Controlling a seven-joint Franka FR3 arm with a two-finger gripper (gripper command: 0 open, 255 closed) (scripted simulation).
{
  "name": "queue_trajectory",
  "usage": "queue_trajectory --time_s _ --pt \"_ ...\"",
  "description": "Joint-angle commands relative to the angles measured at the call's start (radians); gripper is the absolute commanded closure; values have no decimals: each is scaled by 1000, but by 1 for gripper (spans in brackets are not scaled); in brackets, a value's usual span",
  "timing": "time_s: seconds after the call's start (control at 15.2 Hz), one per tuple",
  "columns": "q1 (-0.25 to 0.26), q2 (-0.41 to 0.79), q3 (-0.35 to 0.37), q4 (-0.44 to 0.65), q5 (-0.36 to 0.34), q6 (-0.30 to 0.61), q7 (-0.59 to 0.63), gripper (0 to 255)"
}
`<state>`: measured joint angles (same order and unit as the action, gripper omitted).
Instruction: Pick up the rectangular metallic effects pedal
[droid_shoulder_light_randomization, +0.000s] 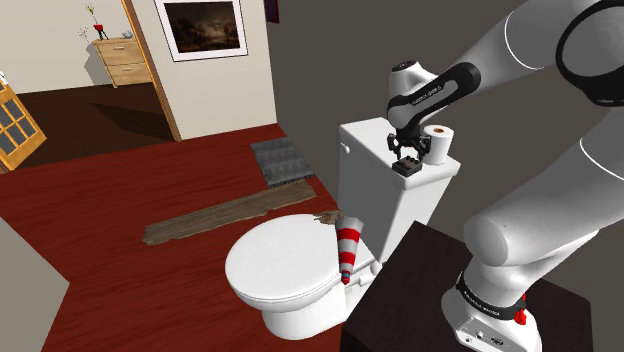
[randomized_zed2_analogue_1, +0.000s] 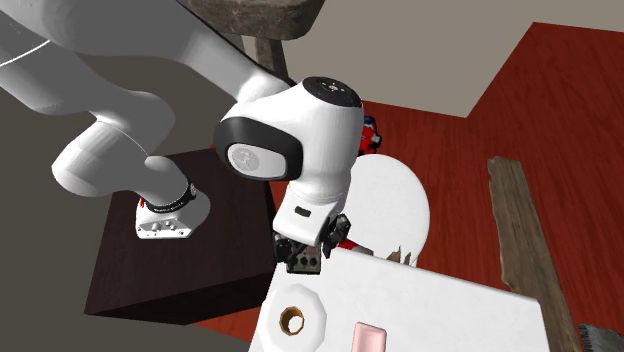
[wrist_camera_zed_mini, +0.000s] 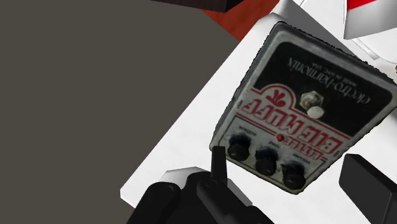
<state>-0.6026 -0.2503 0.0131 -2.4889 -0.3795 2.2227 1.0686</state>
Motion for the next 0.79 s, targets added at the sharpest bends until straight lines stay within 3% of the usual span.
queue_trajectory --time_s 0.0,0.53,0.73 --pt "-1 2 0 -1 -1 4 1 255" --pt "0 3 1 -1 -1 3 3 255" --pt "4 -20 1 19 12 -38 -14 255"
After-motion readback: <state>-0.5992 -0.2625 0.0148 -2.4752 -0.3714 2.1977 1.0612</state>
